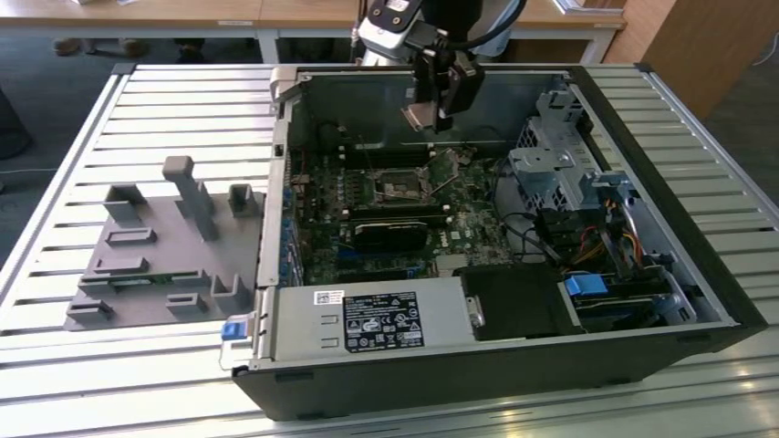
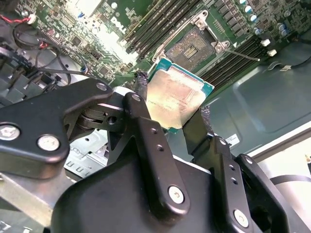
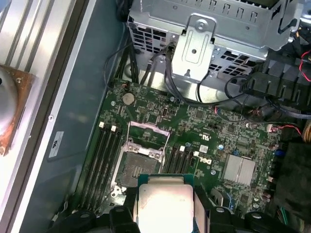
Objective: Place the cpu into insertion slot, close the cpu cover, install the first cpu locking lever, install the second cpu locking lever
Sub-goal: 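Place the cpu into insertion slot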
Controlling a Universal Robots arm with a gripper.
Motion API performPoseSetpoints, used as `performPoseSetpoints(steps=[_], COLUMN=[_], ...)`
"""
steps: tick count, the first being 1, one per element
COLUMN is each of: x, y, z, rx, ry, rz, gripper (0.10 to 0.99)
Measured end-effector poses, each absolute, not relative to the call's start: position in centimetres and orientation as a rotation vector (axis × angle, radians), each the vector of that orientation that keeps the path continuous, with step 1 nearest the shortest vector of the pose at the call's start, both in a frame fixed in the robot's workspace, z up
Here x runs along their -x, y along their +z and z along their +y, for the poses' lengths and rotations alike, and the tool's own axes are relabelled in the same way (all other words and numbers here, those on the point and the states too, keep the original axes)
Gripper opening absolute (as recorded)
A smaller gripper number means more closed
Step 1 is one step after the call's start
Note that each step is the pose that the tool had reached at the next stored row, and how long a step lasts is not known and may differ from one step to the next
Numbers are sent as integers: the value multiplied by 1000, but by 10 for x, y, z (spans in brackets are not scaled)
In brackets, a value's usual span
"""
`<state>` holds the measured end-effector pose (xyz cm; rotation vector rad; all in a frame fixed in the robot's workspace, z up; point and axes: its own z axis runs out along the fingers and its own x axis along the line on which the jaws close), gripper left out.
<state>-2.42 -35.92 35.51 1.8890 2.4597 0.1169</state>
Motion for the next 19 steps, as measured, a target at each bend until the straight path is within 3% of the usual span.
performPoseSetpoints(steps=[19], x=[26], y=[344], z=[-355], rx=[-2089], ry=[110], rz=[2285], gripper=[541])
